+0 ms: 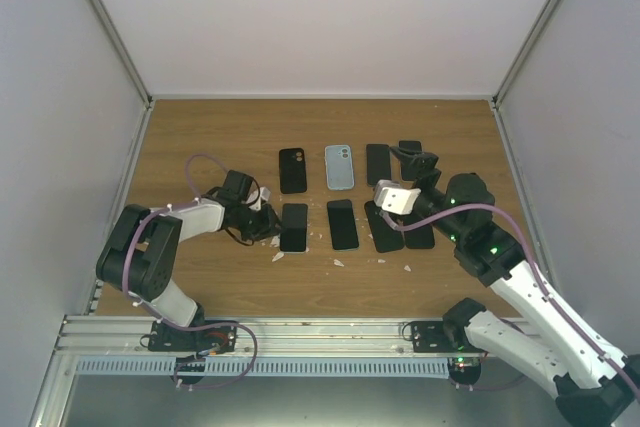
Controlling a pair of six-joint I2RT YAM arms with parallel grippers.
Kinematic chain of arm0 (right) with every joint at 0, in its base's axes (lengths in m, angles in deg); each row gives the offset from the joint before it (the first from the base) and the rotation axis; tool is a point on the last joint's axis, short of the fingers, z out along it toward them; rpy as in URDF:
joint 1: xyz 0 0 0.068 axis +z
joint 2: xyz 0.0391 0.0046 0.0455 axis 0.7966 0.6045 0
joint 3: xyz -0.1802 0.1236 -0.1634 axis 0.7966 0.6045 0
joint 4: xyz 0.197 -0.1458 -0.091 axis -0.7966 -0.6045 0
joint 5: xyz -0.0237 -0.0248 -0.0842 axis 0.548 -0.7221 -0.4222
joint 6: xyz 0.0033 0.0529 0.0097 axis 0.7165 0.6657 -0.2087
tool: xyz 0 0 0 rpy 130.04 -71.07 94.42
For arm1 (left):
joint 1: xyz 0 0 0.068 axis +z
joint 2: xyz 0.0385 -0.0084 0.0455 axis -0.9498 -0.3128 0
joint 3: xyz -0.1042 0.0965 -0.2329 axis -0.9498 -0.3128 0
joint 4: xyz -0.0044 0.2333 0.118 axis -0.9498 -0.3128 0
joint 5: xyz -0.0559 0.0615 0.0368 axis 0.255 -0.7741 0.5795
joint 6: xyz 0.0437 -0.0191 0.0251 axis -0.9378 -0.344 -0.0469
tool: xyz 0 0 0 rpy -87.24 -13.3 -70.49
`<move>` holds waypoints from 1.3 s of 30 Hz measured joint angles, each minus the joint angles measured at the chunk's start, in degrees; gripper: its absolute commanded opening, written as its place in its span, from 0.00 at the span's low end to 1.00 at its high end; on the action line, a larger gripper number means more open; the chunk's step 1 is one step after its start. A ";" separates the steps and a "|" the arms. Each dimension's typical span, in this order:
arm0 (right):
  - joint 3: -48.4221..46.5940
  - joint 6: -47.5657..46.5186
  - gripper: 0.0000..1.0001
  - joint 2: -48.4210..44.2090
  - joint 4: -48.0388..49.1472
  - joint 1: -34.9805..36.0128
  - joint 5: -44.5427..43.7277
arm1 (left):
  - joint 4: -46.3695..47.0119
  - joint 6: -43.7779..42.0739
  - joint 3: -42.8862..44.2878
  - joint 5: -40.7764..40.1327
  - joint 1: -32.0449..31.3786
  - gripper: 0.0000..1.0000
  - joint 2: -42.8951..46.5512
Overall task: Take the phone out of the phone case
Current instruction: Move the phone to the center of the board, then reset both arms
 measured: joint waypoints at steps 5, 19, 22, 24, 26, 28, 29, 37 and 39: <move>-0.79 3.23 1.00 1.88 -0.04 0.00 -0.55 | -3.63 -3.04 4.22 -1.42 0.11 0.40 0.57; -14.38 15.98 1.00 14.71 -2.56 -2.80 -0.09 | -19.26 -20.76 39.39 -1.86 5.27 0.99 1.14; -17.66 17.75 1.00 18.18 -2.62 -5.57 1.03 | -23.12 -25.68 50.60 -1.20 5.75 0.99 -1.09; -20.17 19.39 1.00 20.76 -2.93 -8.41 2.23 | -26.21 -28.63 58.14 0.02 6.47 0.99 -3.10; -23.34 21.73 1.00 23.78 -3.56 -12.02 3.19 | -27.71 -31.36 63.23 0.90 8.20 0.99 -4.39; -26.49 24.61 1.00 26.82 -3.98 -16.15 4.15 | -29.68 -33.73 66.42 1.01 10.40 0.99 -5.07; -27.56 25.99 1.00 27.91 -4.09 -18.12 4.85 | -30.49 -34.56 67.60 0.96 11.32 0.99 -5.42; -28.83 36.98 1.00 32.04 -6.27 -36.24 13.99 | -32.06 -37.83 65.61 0.15 21.64 0.99 -6.43; -28.26 39.19 1.00 32.79 -6.47 -40.89 16.28 | -30.82 -38.27 61.88 0.07 24.96 0.99 -5.95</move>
